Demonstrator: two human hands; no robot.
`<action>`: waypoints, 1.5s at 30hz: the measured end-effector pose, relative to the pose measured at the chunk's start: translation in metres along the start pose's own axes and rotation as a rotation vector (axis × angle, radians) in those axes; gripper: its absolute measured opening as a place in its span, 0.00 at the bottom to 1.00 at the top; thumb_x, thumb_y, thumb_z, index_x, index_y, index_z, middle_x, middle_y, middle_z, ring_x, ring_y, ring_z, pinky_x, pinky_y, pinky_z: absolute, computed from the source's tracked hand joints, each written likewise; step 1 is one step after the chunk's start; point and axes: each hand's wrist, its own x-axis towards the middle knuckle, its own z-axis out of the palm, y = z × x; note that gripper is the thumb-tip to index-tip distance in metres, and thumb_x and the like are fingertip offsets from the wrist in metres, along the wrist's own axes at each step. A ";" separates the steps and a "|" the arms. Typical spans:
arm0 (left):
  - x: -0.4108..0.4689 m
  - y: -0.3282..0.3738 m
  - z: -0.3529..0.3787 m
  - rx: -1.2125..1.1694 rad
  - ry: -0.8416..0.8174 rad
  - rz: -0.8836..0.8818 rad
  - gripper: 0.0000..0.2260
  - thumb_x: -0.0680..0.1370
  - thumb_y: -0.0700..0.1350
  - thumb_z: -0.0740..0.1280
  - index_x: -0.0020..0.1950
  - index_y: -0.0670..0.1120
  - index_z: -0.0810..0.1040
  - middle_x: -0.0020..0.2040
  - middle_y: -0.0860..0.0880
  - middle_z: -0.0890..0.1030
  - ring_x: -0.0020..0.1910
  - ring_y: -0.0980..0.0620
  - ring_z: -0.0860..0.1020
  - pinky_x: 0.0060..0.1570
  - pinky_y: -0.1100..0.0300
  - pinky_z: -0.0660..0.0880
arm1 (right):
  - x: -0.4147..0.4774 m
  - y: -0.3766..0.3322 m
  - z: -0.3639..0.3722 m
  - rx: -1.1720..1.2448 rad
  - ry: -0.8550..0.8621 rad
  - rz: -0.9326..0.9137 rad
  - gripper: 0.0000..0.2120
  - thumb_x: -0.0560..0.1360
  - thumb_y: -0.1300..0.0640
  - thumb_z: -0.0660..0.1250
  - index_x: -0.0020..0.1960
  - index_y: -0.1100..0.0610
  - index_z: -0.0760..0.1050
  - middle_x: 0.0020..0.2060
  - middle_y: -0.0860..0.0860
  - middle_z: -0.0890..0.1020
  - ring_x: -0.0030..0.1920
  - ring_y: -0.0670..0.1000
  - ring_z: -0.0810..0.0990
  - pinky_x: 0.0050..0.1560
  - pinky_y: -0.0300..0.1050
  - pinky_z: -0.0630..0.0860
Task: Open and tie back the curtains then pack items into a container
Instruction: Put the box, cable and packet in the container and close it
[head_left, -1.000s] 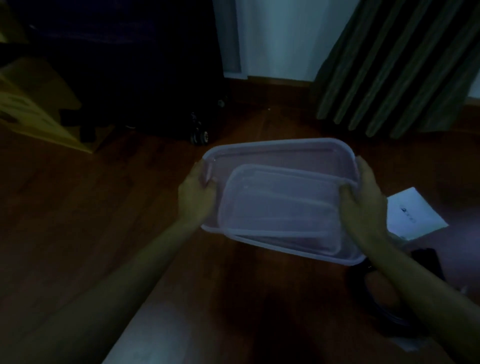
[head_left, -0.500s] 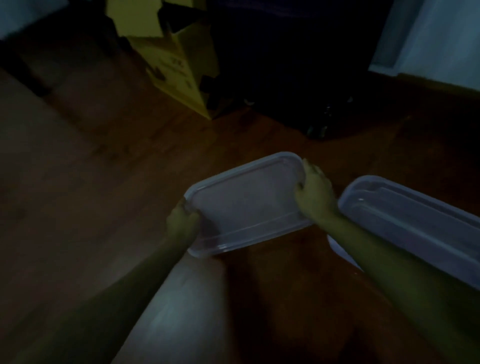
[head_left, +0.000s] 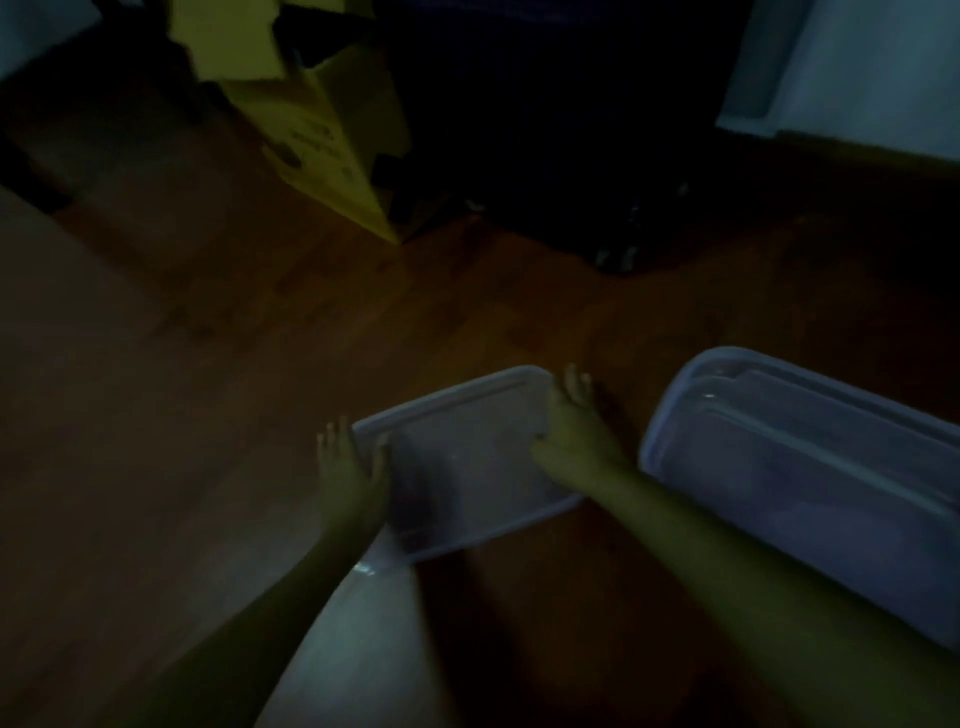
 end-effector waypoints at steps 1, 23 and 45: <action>0.005 0.012 0.012 -0.029 -0.003 0.079 0.28 0.82 0.51 0.57 0.77 0.42 0.53 0.78 0.42 0.53 0.78 0.45 0.49 0.75 0.47 0.50 | -0.005 -0.004 -0.016 0.033 0.075 -0.045 0.38 0.76 0.55 0.65 0.78 0.59 0.47 0.78 0.58 0.42 0.78 0.57 0.40 0.77 0.52 0.49; -0.260 0.378 0.309 0.073 -0.852 1.161 0.33 0.81 0.59 0.52 0.78 0.41 0.44 0.79 0.43 0.45 0.78 0.48 0.45 0.74 0.54 0.43 | -0.267 0.297 -0.165 0.270 0.963 0.658 0.40 0.77 0.49 0.67 0.79 0.55 0.46 0.79 0.54 0.46 0.78 0.53 0.42 0.75 0.50 0.48; -0.215 0.371 0.185 -0.393 -0.777 1.129 0.19 0.80 0.35 0.59 0.70 0.41 0.63 0.67 0.43 0.69 0.62 0.51 0.71 0.58 0.60 0.70 | -0.240 0.205 -0.200 0.606 1.097 0.425 0.34 0.75 0.57 0.68 0.76 0.56 0.56 0.67 0.52 0.72 0.61 0.47 0.75 0.48 0.33 0.73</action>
